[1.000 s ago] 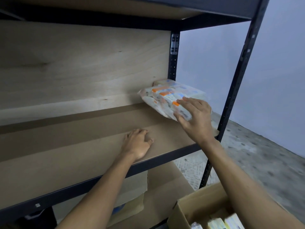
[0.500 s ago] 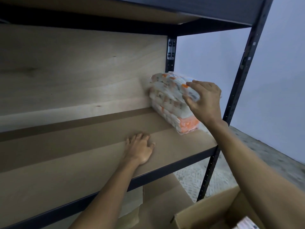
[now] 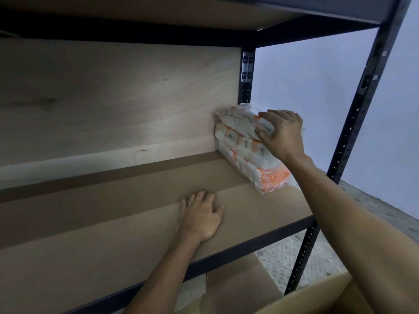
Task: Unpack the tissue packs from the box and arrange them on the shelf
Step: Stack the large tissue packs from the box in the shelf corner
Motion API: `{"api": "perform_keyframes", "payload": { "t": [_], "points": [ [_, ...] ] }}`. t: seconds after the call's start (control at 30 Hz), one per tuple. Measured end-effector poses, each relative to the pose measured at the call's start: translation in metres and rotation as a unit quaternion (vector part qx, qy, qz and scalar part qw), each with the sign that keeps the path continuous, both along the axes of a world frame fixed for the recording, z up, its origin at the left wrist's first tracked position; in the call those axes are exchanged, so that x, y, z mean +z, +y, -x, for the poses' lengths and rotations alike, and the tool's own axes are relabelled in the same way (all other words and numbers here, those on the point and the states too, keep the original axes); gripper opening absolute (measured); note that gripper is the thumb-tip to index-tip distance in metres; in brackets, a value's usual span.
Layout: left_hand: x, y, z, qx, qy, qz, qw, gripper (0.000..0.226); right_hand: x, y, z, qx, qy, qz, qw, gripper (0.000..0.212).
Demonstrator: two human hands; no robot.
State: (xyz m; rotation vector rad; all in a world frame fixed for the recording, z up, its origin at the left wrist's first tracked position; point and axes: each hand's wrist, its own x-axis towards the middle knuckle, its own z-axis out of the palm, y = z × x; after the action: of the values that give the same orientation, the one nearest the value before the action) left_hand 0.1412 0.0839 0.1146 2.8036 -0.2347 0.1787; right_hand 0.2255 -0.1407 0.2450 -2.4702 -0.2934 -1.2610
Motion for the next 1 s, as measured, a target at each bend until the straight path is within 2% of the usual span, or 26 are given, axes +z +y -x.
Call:
{"api": "perform_keyframes", "payload": {
  "t": [0.43,1.0],
  "points": [
    [-0.002,-0.001,-0.002,0.007,-0.013,0.005,1.0,0.053,0.0,0.003,-0.033,-0.013,0.056,0.027,0.998,0.046],
    [-0.004,-0.001,-0.003,0.013,-0.014,0.003,1.0,0.053,0.001,-0.004,-0.036,0.013,0.08,0.039,0.996,0.052]
  ]
}}
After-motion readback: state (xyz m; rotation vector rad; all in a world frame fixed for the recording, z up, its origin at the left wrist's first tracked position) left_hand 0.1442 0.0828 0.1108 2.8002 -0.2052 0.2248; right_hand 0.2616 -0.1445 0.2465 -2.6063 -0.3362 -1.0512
